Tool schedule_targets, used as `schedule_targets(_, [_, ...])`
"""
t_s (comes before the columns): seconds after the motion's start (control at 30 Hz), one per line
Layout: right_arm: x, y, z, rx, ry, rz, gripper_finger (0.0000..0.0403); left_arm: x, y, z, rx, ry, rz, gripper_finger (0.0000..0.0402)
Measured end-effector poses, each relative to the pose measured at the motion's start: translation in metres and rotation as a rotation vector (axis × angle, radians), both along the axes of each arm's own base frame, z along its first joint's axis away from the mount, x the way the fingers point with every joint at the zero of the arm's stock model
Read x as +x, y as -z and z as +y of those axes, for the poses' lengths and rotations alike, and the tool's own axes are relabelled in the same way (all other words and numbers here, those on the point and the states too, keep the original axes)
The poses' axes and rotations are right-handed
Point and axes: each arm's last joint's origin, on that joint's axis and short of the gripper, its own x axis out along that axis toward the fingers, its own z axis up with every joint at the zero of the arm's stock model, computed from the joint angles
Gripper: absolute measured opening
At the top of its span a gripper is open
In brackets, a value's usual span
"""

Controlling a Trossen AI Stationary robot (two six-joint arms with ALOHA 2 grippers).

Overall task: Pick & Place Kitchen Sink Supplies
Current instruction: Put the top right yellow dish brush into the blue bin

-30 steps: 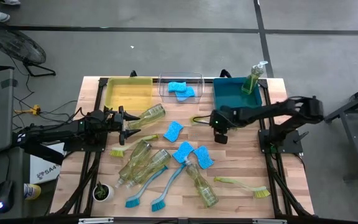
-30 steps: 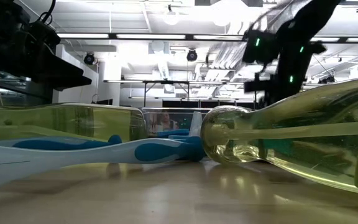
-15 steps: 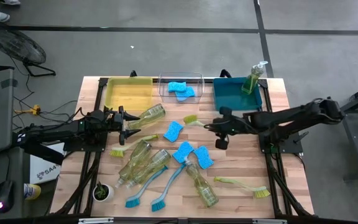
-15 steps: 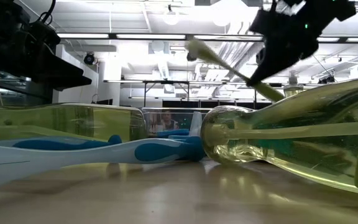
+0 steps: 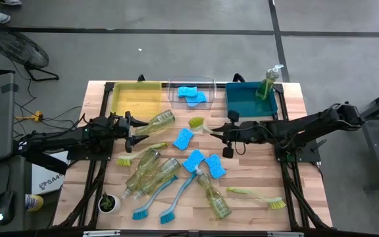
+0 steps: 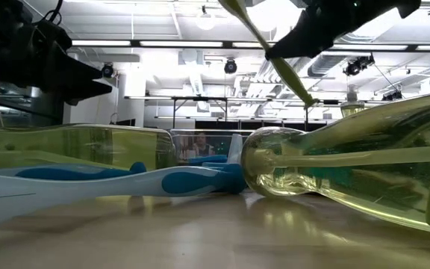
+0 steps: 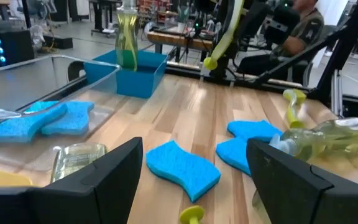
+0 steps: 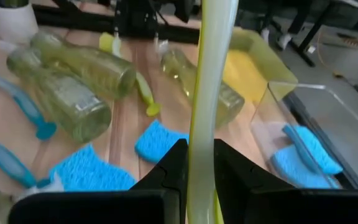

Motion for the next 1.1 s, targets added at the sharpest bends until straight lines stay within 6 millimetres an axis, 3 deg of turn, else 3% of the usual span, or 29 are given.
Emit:
schedule_targets(0.2, [0.004,-0.003,-0.001,0.002,-0.002,-0.087,0.0045,0.0,-0.008,0.0,-0.002,-0.009,-0.085,0.028])
schedule_targets(0.5, [0.019,0.009,-0.004,-0.006,-0.018,-0.284,0.0045,-0.002,-0.032,0.002,0.086,-0.091,-0.325,0.028])
schedule_targets(0.9, [0.047,0.032,-0.031,0.063,-0.067,-0.399,0.0045,0.007,-0.036,0.004,0.088,-0.114,-0.362,0.028])
schedule_targets(1.1, [0.064,0.032,-0.042,0.078,-0.086,-0.428,0.0045,0.021,-0.04,0.006,0.085,-0.092,-0.317,0.028])
